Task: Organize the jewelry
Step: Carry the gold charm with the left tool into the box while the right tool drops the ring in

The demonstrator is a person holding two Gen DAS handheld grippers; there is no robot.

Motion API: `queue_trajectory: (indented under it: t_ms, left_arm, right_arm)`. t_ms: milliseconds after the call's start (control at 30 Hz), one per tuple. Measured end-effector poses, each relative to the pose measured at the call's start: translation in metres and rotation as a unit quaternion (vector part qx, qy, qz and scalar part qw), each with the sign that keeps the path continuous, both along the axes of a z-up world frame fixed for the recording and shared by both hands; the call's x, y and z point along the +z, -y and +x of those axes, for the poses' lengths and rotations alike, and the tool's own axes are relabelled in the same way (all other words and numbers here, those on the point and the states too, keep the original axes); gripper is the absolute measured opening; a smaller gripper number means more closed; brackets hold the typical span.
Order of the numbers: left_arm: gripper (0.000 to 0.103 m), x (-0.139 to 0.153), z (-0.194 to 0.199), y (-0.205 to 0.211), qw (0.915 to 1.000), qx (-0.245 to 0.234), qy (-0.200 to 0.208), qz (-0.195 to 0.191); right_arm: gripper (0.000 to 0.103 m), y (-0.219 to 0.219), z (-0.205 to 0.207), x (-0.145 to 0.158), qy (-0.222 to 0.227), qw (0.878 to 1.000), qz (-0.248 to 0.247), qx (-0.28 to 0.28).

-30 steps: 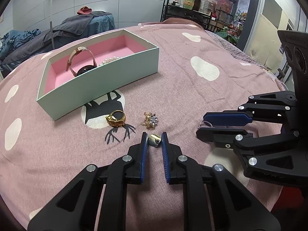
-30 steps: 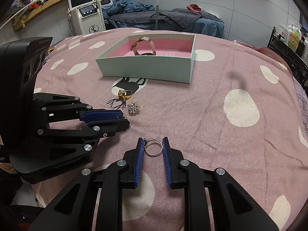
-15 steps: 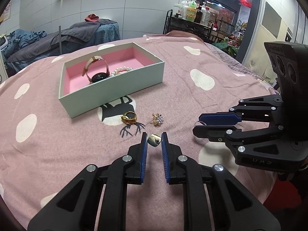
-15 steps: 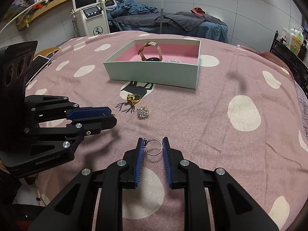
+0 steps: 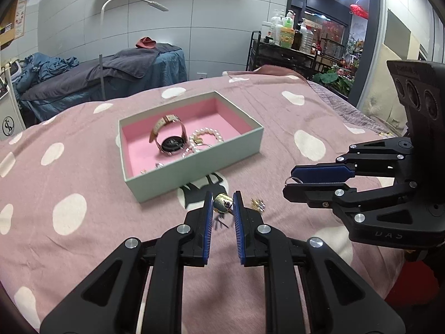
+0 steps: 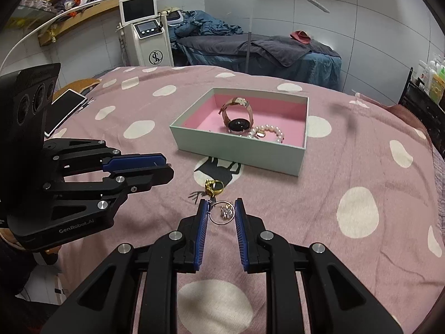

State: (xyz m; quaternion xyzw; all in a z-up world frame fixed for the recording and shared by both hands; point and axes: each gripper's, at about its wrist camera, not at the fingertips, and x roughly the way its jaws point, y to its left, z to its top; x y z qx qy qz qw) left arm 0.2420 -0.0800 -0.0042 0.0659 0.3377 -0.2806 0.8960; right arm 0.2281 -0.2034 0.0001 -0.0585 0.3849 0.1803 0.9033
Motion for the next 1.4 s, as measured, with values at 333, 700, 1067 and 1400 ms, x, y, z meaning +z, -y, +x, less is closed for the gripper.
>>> queue_trajectory:
  t_ms: [333, 700, 1067, 1400]
  left_arm:
    - [0.015, 0.005, 0.052, -0.002, 0.9997, 0.024, -0.004, 0.008]
    - [0.015, -0.011, 0.118, -0.003, 0.9973, 0.059, -0.034, 0.025]
    - [0.015, -0.031, 0.137, 0.009, 0.9957, 0.06, -0.052, 0.046]
    - [0.015, -0.037, 0.141, 0.01, 0.995, 0.064, -0.057, 0.052]
  right_arm:
    - [0.019, -0.005, 0.049, 0.014, 0.015, 1.0, -0.003, -0.015]
    - [0.019, -0.004, 0.112, 0.007, -0.009, 0.999, -0.003, -0.047]
    - [0.019, -0.004, 0.138, -0.016, -0.037, 0.998, -0.024, -0.054]
    - [0.019, -0.005, 0.146, -0.032, -0.052, 0.997, -0.037, -0.053]
